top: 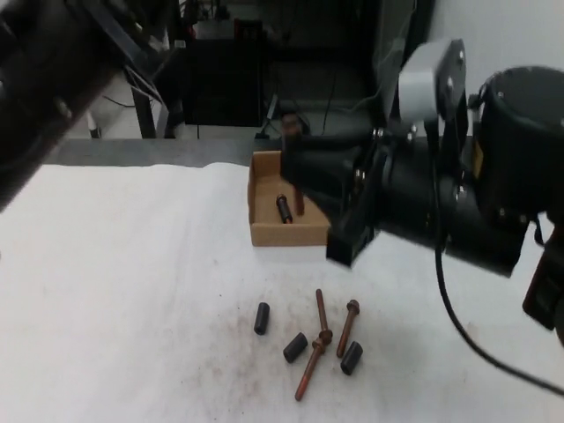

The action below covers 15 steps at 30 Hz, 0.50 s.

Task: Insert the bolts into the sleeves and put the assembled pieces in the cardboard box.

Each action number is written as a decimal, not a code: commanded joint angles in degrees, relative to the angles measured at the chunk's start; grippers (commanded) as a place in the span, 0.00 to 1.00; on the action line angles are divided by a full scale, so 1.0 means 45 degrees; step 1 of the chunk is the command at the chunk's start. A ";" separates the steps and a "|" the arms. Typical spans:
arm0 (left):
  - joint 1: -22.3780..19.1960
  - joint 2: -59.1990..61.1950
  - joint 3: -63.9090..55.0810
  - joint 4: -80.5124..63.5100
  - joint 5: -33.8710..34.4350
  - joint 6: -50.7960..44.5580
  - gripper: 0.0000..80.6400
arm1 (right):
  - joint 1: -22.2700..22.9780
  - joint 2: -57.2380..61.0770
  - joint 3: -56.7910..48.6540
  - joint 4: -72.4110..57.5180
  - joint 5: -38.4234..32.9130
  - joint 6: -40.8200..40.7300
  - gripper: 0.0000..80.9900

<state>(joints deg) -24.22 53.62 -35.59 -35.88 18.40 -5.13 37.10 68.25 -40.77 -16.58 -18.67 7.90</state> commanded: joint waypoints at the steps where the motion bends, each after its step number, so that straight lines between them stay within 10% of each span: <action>1: 0.0022 -0.0474 -0.0075 0.2600 -0.1939 0.1058 0.00 | -0.0300 0.0157 -0.1193 0.1355 0.0940 0.0230 0.01; 15: 0.0022 -0.0444 -0.0075 1.2209 -0.2523 -0.0484 0.00 | -0.2948 0.8138 -1.0462 1.0915 0.2086 0.0920 0.01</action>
<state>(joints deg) -24.22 51.49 -35.59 15.42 7.42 -6.80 24.60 100.03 -82.08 27.71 -9.60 11.86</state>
